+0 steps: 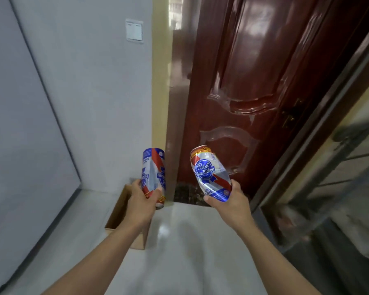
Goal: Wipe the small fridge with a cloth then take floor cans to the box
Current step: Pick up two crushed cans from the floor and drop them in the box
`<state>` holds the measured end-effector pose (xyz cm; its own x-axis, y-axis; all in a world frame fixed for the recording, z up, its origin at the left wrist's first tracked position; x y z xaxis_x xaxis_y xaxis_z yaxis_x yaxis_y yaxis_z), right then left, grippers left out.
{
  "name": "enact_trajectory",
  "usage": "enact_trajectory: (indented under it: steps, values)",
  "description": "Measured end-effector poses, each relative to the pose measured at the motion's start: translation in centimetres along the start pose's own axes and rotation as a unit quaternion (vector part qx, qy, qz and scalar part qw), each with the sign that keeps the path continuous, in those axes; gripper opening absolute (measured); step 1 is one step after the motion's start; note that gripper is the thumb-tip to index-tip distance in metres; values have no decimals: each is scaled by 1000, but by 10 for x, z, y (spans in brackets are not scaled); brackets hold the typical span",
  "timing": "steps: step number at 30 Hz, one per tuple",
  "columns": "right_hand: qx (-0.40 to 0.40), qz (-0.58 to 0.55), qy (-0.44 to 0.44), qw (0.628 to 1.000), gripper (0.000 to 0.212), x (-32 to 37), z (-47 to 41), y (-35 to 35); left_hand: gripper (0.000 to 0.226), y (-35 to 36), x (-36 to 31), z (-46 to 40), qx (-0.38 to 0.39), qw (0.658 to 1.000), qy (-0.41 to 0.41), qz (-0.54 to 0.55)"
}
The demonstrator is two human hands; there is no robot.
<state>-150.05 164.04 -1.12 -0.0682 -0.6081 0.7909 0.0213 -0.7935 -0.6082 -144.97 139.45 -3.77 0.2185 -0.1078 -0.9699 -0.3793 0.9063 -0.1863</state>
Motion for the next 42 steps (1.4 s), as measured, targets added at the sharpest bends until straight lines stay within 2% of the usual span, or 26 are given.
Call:
enact_trajectory:
  steps: [8,12,19,26,30,35,42]
  values:
    - [103,-8,-63,993,94,32,-141,50,62,5,-1,-94,-81,996,-37,-21]
    - [164,-4,-102,981,93,47,-214,84,65,13,5,-138,-149,987,-63,-24]
    - [292,38,-159,942,96,61,-318,146,69,36,20,-186,-258,954,-149,16]
    - [368,82,-172,910,91,60,-360,246,65,21,67,-211,-339,913,-219,51]
    - [413,122,-167,887,92,54,-370,308,63,6,105,-235,-358,893,-256,93]
    - [419,178,-164,875,90,41,-392,375,60,-8,159,-275,-346,874,-309,142]
    - [461,247,-128,842,86,-7,-409,463,58,-10,248,-314,-337,837,-390,184]
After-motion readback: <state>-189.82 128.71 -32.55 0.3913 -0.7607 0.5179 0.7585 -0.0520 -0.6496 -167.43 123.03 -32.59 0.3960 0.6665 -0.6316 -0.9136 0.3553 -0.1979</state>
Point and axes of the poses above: each hand's wrist, its own z-axis away from the middle knuckle, its own y-axis out of the palm, x = y × z, the point moved 6 cm from there along -z, towards the middle knuckle, and after that the axes turned 3 degrees about x, right-handed, at the moved point
